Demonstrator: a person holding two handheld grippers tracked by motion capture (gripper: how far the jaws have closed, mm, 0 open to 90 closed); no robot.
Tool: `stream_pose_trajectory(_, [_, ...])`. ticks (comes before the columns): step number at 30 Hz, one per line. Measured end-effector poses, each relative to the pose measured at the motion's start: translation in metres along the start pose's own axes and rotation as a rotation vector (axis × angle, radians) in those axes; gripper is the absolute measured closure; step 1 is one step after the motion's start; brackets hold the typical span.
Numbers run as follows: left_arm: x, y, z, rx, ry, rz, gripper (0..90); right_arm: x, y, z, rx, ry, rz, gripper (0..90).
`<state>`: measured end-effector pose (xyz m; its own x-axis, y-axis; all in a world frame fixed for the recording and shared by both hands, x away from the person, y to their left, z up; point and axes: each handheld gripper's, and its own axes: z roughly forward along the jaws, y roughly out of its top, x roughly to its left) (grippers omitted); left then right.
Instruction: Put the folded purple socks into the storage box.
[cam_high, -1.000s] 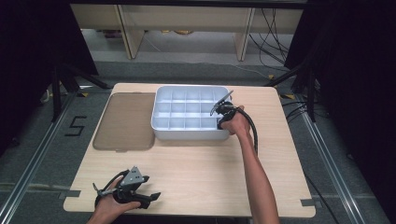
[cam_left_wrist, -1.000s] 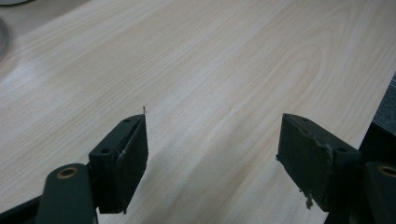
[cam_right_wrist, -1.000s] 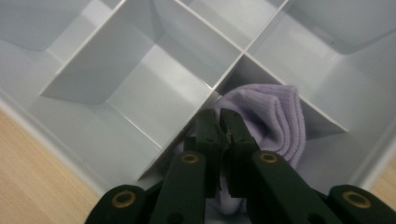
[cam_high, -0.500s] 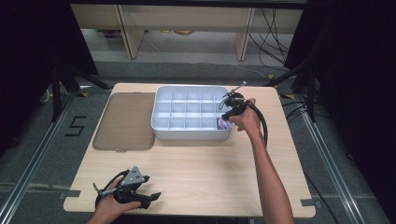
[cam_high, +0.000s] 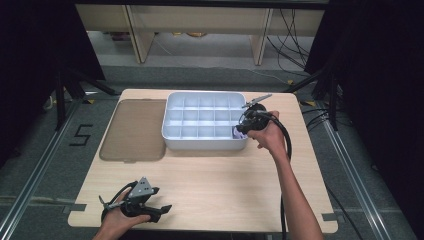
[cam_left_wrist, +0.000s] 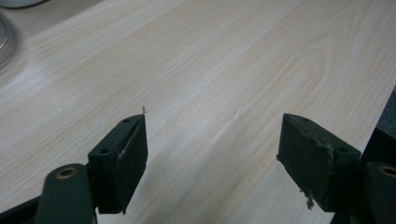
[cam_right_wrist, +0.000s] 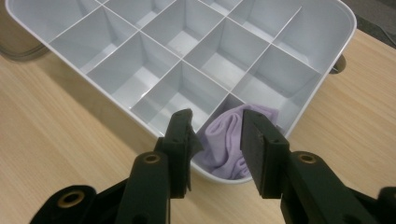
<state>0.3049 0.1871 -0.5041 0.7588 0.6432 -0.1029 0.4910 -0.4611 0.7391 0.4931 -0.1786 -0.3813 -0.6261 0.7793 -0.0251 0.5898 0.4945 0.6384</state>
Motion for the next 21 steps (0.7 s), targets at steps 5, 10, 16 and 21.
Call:
stream_pose_trajectory(5, [0.002, 0.0, -0.001, 0.003, 0.006, 0.019, 23.5, 0.009, -0.007, -0.002, -0.009, 0.019, 0.017, 62.9])
stream_pose_trajectory(10, [0.003, 0.001, -0.001, 0.0, 0.013, 0.018, 23.0, 0.015, -0.015, -0.004, -0.016, 0.035, 0.014, 62.2])
stream_pose_trajectory(16, [0.003, 0.001, -0.001, -0.006, 0.009, 0.011, 23.0, 0.024, -0.023, -0.004, -0.061, 0.054, 0.008, 59.5])
stream_pose_trajectory(21, [0.003, 0.0, -0.002, -0.005, 0.018, 0.006, 23.0, 0.032, -0.029, -0.004, -0.084, 0.066, 0.005, 53.1])
